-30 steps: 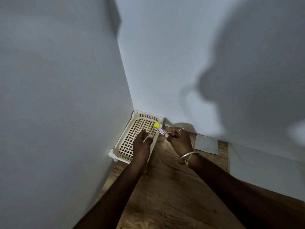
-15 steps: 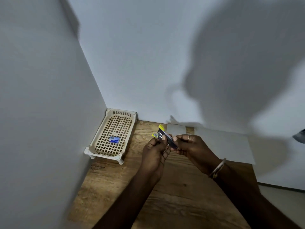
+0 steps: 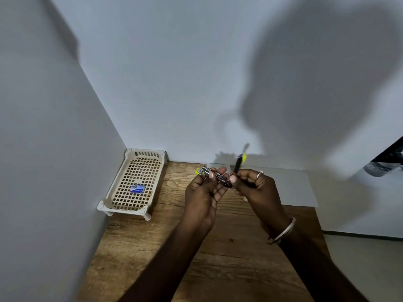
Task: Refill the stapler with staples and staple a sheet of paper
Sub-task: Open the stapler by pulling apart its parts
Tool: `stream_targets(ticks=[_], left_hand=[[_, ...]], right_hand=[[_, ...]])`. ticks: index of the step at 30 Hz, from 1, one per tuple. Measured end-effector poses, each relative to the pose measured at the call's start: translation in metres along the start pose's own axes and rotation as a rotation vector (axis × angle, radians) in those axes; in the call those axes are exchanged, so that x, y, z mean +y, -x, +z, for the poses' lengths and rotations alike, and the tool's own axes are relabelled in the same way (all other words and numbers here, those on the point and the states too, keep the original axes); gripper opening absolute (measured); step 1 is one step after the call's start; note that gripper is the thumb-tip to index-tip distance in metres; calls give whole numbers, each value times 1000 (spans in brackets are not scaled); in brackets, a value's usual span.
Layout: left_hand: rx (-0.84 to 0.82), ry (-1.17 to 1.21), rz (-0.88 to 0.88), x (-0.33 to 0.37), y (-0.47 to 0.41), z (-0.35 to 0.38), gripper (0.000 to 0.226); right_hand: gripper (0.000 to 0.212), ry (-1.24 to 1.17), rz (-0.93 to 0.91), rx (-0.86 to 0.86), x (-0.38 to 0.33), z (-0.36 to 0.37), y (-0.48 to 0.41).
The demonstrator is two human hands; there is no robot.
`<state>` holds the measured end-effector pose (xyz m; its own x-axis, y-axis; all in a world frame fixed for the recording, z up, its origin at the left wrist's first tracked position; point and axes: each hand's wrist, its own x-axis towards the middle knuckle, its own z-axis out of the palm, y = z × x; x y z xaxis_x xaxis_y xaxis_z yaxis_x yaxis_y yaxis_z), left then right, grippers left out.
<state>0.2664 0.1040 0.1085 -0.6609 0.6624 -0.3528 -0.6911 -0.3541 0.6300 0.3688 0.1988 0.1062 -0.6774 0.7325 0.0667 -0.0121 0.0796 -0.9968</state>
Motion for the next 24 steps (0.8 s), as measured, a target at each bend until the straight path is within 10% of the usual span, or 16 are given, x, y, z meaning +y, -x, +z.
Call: stream_targets(ticks=[10, 24], left_hand=[[-21, 45, -17, 7, 1, -1, 17], [-88, -8, -2, 21, 8, 1, 20]], right_hand=[[38, -291, 185, 8, 9, -12, 19], [19, 346, -206, -252, -67, -8, -31]])
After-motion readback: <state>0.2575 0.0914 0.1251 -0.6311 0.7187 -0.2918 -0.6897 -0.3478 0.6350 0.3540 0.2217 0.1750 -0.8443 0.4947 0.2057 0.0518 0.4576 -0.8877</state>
